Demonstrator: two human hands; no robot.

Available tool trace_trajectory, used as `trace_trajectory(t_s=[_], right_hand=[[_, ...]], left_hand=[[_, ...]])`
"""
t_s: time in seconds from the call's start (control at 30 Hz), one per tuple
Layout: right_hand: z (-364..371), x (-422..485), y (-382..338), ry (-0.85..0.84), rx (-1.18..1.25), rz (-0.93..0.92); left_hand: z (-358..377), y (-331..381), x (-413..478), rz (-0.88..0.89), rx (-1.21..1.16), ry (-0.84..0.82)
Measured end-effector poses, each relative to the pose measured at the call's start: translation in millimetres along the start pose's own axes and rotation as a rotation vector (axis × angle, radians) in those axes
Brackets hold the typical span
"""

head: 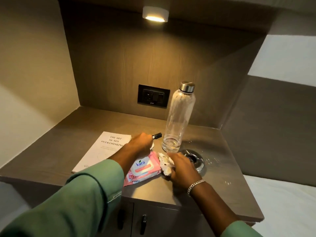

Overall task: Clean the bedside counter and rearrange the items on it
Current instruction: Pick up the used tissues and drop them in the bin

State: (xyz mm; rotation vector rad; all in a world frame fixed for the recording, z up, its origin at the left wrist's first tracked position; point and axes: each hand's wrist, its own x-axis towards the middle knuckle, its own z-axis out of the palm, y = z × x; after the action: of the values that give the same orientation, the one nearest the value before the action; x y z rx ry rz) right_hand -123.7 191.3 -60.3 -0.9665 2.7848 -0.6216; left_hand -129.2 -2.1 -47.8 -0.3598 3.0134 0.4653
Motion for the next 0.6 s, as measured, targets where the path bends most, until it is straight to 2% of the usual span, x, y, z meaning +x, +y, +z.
trace_trajectory(t_s=[0.07, 0.13, 0.3, 0.4, 0.53, 0.6], right_hand=[[8.3, 7.7, -2.2, -0.049, -0.146, 0.017], [9.2, 7.8, -2.4, 0.029, -0.154, 0.032], [-5.3, -36.4, 2.0, 0.347, 0.196, 0.121], [-8.4, -86.6, 4.5, 0.52, 0.321, 0.134], [14.7, -170.7, 18.2, 0.549, 0.593, 0.258], [36.6, -210.7, 28.1, 0.57, 0.671, 0.354]], left_hand=[[1.2, -1.0, 0.1, -0.023, -0.081, 0.043], [-0.9, 0.3, -4.4, -0.027, -0.231, 0.117], [-0.7, 29.2, -46.7, 0.087, -0.587, 0.409], [21.4, 54.9, -92.5, 0.115, -0.82, 0.365], [54.2, 73.5, -138.9, 0.088, -0.92, 0.323], [78.1, 80.3, -164.1, 0.094, -0.956, 0.239]])
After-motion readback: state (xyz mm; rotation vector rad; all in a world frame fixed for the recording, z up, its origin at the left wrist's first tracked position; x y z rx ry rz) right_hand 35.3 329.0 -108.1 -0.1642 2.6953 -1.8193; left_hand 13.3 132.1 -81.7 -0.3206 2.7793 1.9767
